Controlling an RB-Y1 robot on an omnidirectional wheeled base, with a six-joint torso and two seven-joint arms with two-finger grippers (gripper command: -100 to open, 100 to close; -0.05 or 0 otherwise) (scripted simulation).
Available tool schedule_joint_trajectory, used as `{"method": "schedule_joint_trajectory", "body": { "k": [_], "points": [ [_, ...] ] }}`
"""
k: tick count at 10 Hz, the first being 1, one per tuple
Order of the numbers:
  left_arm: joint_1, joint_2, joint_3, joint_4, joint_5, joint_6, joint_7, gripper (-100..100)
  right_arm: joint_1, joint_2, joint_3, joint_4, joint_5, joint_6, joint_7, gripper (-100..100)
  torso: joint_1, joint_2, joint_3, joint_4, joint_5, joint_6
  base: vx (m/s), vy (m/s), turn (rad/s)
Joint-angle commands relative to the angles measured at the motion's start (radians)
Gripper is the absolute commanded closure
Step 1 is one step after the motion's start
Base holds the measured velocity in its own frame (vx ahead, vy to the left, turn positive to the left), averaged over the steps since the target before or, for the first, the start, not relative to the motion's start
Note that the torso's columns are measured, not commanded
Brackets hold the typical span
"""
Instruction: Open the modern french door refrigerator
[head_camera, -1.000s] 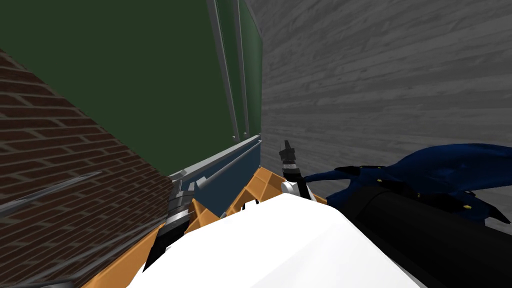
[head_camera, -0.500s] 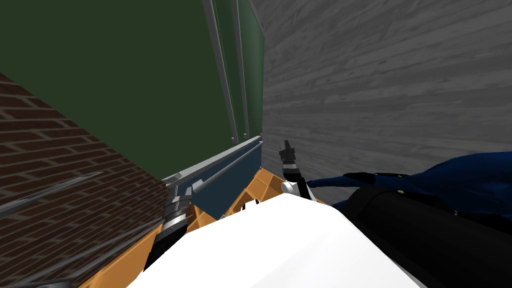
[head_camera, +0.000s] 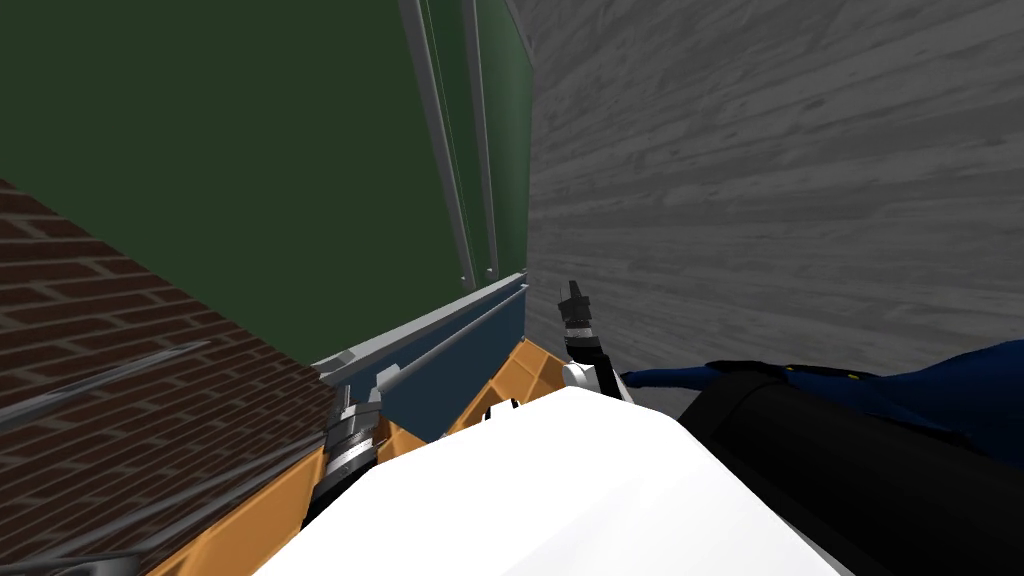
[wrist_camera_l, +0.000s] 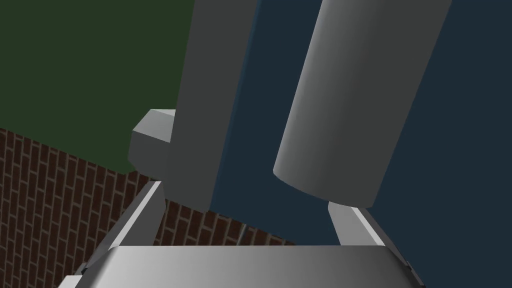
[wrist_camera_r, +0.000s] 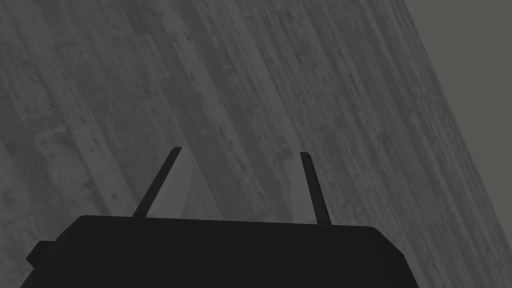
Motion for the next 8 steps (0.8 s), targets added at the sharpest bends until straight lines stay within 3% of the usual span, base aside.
{"method": "schedule_joint_trajectory", "body": {
  "k": [1,5,6,8],
  "points": [
    [-0.003,-0.052,0.011,0.04,0.012,-0.01,0.012,-100,0.0,0.0,0.0,0.0,0.0,0.0,0.0,0,0.0,0.0,0.0,0.0,0.0,0.0,0.058,-0.044,0.048],
    [-0.006,-0.158,0.022,0.079,0.023,-0.026,0.021,-100,0.0,0.0,0.0,0.0,0.0,0.0,0.0,0,0.001,0.006,0.003,0.003,-0.002,-0.003,0.037,-0.042,0.027],
    [-0.007,-0.172,0.023,0.081,0.024,-0.027,0.022,-100,0.0,0.0,0.0,0.0,0.0,0.0,0.0,0,0.002,0.006,0.003,0.003,-0.002,-0.003,0.017,-0.015,0.01],
    [-0.005,-0.16,0.028,0.045,0.028,0.007,0.017,-100,0.0,0.0,0.0,0.0,0.0,0.0,0.0,0,0.002,0.006,0.003,0.003,-0.002,-0.003,0.021,0.001,0.002]
  ]
}}
